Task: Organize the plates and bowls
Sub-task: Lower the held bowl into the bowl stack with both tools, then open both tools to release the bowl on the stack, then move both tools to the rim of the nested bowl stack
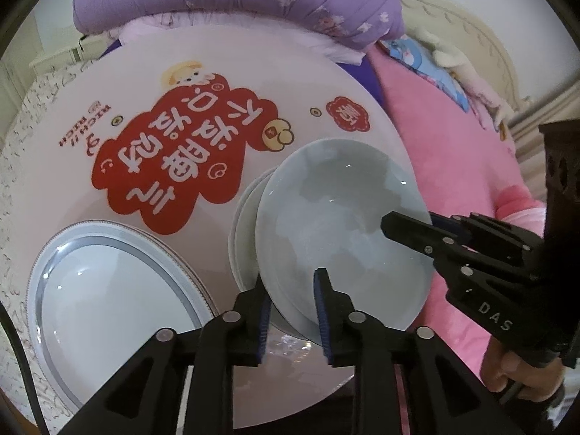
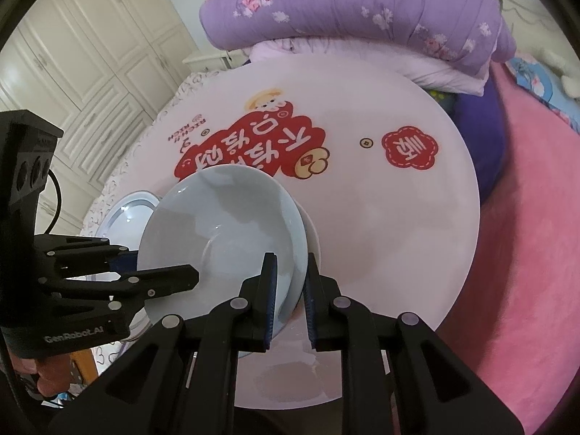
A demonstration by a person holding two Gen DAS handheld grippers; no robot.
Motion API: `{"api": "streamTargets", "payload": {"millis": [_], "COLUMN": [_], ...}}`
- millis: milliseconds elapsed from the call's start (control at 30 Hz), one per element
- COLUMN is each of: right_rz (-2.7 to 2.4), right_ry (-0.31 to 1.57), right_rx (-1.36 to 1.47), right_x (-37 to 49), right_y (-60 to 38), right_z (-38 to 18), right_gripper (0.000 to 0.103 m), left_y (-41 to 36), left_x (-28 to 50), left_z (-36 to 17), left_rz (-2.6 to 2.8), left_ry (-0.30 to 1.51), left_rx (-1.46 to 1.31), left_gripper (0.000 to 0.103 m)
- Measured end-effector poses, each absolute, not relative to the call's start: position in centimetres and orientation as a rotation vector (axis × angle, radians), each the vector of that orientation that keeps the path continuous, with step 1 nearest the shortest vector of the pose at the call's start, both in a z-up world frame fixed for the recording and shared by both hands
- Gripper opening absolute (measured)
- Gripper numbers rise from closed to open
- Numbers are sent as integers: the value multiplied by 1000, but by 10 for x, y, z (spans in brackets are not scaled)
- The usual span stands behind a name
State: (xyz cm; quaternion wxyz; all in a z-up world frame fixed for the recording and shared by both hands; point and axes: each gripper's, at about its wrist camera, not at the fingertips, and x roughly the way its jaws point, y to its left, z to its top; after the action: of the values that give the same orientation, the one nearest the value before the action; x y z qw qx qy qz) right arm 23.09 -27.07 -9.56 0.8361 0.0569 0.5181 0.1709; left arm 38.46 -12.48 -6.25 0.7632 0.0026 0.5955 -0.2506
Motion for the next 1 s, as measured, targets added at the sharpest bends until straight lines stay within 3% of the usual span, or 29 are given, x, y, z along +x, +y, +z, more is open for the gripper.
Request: {"api": "streamTargets", "payload": {"millis": [300,400,433,567,667,733,833,1000], "right_rz": [350,351,353,357,360,360,311,273], "right_ry": [1105,1098,1096,1090,1078,1059,1027,1015], "right_rx": [127,127,129,128,149,177,216,291], "right_x": [231,231,232,232,233,233,234,236], "right_y": [-272,-272,-272,-268,-268,-271,-282,-300], "right_z": [-97,-94,-94,-93,-92,-89,-87,-86], "right_gripper": [17,17,21,32,57,84,103,103], "left_y": [-118,-114,-113,-106,-102,-99,-94,-87], "left_x": [389,388,387,389,388,388,388,384], "left_z": [-60,-52,-51,-52,-54,-56,-54,-51], "left_rz": [-574,-549,-544,-542,-526,-519,-510,-517], "left_ry": [1277,1236,1223,1228,1236,1240,1230,1195], "left_rx": [-48,-31,-29,-44,-52,-60,-75,-86], "left_gripper": [45,74,83,83,85,85,87,88]}}
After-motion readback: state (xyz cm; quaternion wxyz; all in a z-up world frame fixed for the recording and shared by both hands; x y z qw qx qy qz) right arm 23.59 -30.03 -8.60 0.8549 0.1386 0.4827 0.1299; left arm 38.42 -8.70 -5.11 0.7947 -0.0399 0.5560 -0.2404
